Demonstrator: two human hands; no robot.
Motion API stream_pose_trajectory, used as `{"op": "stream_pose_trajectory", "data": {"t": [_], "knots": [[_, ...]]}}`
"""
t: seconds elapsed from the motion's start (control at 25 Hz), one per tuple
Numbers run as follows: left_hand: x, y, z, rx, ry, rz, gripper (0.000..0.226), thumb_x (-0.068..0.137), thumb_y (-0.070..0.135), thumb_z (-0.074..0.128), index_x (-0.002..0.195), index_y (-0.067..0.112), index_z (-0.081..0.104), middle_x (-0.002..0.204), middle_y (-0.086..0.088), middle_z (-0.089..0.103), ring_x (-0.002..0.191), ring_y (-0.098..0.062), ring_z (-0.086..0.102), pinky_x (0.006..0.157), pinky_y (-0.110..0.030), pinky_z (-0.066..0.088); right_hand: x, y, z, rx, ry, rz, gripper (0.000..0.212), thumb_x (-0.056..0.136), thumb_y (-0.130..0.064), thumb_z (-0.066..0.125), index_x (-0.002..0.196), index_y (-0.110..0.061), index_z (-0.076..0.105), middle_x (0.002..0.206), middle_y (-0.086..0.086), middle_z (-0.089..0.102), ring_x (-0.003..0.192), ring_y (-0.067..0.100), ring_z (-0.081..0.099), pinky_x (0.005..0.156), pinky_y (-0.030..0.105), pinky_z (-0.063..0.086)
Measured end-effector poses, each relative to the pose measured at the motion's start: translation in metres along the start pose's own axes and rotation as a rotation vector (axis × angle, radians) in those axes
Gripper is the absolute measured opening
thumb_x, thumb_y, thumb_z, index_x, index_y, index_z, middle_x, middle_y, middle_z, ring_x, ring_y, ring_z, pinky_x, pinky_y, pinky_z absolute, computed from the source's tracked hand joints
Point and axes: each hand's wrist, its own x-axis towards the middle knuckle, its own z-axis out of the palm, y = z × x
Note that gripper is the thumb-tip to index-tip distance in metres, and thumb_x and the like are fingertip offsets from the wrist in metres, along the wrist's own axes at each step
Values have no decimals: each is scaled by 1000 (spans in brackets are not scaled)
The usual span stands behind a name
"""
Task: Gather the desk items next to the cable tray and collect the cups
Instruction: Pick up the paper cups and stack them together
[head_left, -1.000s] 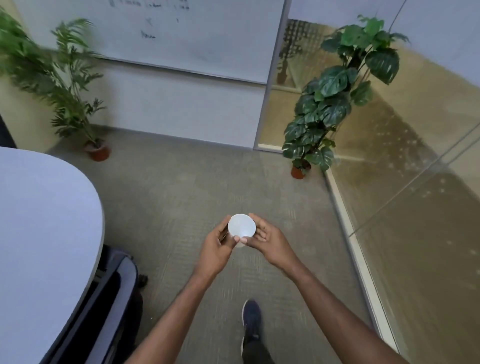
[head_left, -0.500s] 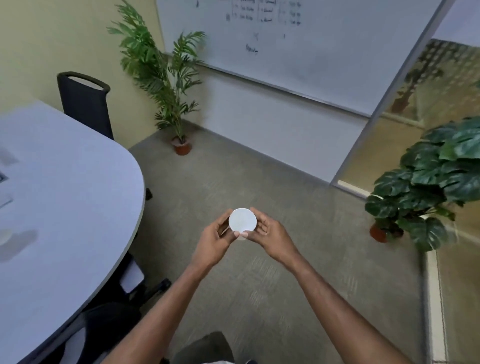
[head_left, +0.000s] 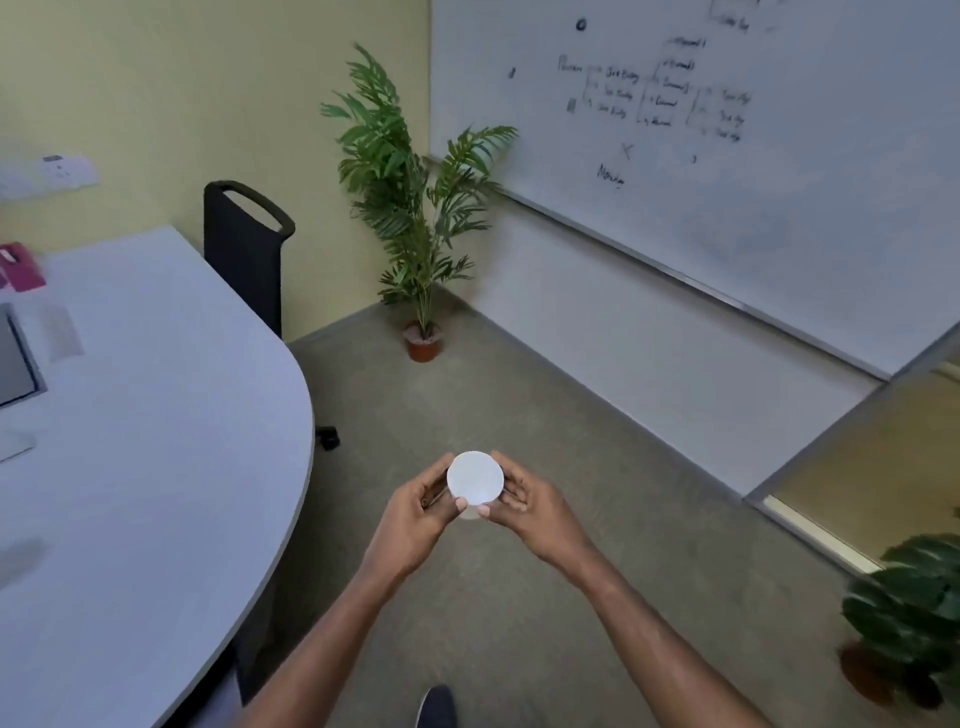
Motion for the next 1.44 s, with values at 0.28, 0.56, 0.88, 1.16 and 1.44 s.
{"op": "stream_pose_trajectory", "data": {"t": [0.28, 0.56, 0.88, 1.16, 1.44], "knots": [[118, 13, -67, 46, 197, -67, 66, 90, 15, 75, 150, 14, 47, 151, 4, 53, 138, -9, 52, 119, -35, 40, 169, -39, 2, -64, -186, -39, 66, 78, -5, 81, 136, -20, 54, 134, -1, 64, 125, 6, 60, 104, 19, 47], [226, 9, -124, 111, 462, -160, 64, 92, 27, 74, 150, 21, 48, 152, 6, 52, 138, -7, 51, 118, -29, 39, 349, -58, 19, -102, -496, -62, 74, 77, -13, 83, 141, -22, 49, 137, -9, 60, 125, -1, 57, 109, 22, 45], [314, 26, -186, -3, 825, -224, 49, 93, 27, 73, 136, 43, 57, 137, 25, 61, 129, 0, 56, 105, -14, 42, 516, -118, 75, -220, -855, -125, 74, 78, -13, 83, 142, -25, 49, 138, -4, 59, 124, -1, 57, 108, 26, 47], [359, -6, -308, 11, 991, -277, 64, 96, 28, 69, 153, 27, 42, 149, 15, 49, 136, -3, 47, 102, -12, 39, 619, -149, 194, -270, -995, -179, 76, 80, -11, 81, 146, -19, 45, 141, 2, 57, 132, 15, 54, 113, 40, 44], [400, -18, -439, -143, 1132, -274, 62, 94, 23, 71, 150, 21, 45, 148, 6, 52, 136, -13, 50, 108, -25, 43, 698, -200, 309, -346, -1045, -153, 74, 86, -2, 74, 149, -17, 39, 145, 3, 53, 129, 12, 53, 104, 20, 45]]}}
